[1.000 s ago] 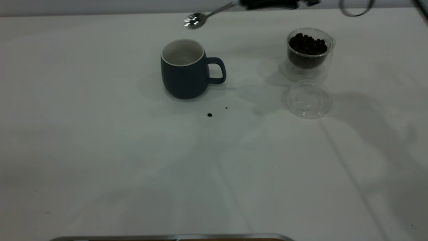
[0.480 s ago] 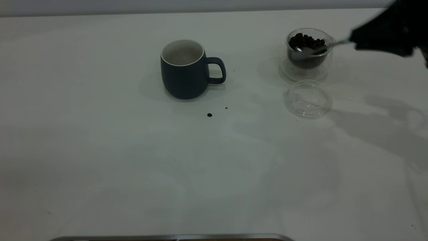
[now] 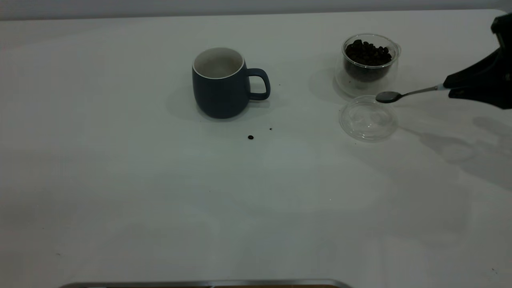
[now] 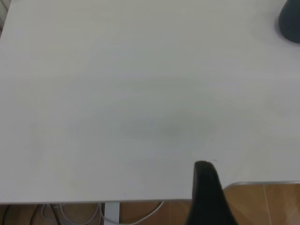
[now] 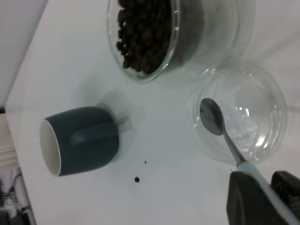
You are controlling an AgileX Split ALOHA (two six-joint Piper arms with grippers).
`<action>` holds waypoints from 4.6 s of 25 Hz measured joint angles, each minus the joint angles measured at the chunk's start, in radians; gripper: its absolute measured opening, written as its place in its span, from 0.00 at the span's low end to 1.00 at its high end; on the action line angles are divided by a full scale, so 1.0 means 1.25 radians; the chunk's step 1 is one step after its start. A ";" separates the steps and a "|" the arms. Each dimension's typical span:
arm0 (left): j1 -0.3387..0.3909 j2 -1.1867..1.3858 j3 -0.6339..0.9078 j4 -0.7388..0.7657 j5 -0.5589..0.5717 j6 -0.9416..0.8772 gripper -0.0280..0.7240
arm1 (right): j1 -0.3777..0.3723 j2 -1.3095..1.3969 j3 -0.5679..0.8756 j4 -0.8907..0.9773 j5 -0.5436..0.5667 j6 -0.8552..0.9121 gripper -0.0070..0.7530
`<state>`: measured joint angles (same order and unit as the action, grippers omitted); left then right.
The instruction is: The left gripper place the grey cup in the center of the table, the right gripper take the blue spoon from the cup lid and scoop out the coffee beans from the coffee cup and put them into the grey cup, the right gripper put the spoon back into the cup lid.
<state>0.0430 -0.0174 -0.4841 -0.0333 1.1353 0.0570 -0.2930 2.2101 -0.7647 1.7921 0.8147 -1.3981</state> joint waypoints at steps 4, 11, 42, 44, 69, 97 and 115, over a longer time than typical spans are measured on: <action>0.000 0.000 0.000 0.000 0.000 0.000 0.77 | -0.001 0.075 -0.051 -0.005 0.034 -0.001 0.14; 0.000 0.000 0.000 0.000 0.000 0.000 0.77 | -0.001 0.160 -0.078 0.000 0.071 -0.032 0.14; 0.000 0.000 0.000 0.000 0.000 0.000 0.77 | 0.027 0.242 -0.141 -0.004 0.131 -0.102 0.86; 0.000 0.000 0.000 0.000 0.000 0.000 0.77 | 0.027 0.237 -0.141 -0.021 0.122 -0.101 0.91; 0.000 0.000 0.000 0.000 0.000 0.000 0.77 | 0.009 -0.573 -0.115 -1.001 0.106 0.936 0.77; 0.000 0.000 0.000 0.000 0.000 0.000 0.77 | 0.068 -1.589 0.138 -1.112 0.258 0.789 0.75; 0.000 0.000 0.000 0.000 0.000 0.000 0.77 | 0.434 -1.639 0.139 -1.423 0.293 1.155 0.75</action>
<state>0.0430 -0.0174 -0.4841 -0.0333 1.1353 0.0570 0.2490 0.1610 -0.5913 0.0133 1.1810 0.0460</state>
